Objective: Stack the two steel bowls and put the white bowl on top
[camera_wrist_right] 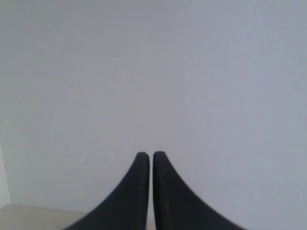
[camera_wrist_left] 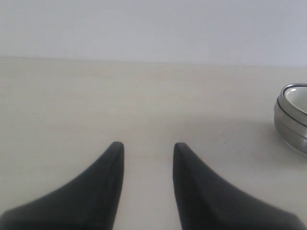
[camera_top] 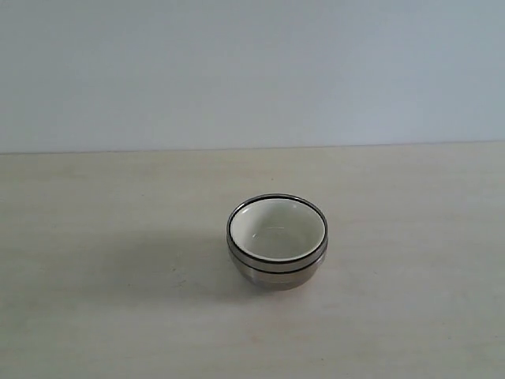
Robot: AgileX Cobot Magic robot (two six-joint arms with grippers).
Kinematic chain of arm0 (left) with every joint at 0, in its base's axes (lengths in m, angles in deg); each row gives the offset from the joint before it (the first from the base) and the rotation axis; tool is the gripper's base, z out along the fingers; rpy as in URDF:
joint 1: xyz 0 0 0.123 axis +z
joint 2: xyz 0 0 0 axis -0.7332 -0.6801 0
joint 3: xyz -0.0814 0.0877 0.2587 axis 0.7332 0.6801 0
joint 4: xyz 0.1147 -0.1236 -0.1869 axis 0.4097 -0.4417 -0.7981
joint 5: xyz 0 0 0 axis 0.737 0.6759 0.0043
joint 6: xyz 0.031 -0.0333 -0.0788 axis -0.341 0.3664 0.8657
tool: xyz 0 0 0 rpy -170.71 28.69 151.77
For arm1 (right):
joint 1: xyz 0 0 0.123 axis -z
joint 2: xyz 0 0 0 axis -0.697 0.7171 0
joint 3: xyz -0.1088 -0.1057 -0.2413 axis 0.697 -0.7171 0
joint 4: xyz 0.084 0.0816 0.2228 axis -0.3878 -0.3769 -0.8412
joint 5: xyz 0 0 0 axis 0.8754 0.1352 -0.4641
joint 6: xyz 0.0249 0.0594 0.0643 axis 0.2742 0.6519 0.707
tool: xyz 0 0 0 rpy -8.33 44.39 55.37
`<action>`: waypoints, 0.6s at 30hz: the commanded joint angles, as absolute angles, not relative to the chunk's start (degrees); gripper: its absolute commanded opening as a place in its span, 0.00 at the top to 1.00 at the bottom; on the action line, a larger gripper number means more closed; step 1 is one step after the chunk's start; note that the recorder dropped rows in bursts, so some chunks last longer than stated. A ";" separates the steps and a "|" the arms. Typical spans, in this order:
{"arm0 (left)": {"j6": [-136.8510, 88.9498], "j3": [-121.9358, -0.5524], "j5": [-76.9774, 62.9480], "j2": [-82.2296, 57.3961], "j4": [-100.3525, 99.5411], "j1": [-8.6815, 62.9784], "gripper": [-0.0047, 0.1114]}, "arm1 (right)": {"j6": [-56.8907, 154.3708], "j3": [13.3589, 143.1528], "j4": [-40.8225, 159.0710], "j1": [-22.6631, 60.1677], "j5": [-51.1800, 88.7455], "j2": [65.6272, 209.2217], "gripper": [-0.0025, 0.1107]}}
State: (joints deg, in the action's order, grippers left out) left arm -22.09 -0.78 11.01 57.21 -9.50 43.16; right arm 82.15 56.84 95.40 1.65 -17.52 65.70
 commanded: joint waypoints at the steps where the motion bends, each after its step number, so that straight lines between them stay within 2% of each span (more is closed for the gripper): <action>1: -22.35 -0.55 11.05 57.40 -9.57 43.32 0.68 | 85.25 54.05 89.62 11.80 -12.21 65.63 0.98; 7: -22.35 -0.55 11.05 57.40 -9.57 43.32 0.68 | 73.82 47.62 70.16 31.85 0.30 65.63 0.98; 10: -22.35 -0.55 11.05 57.40 -9.57 43.32 0.68 | 67.87 45.82 63.52 40.33 0.99 65.63 0.98; 13: -22.35 -0.55 11.05 57.40 -9.57 43.32 0.68 | 67.26 43.18 60.99 44.35 2.69 65.63 0.98; 18: -22.35 -0.55 11.05 57.40 -9.57 43.32 0.68 | 66.97 35.90 60.08 44.81 9.62 65.63 0.98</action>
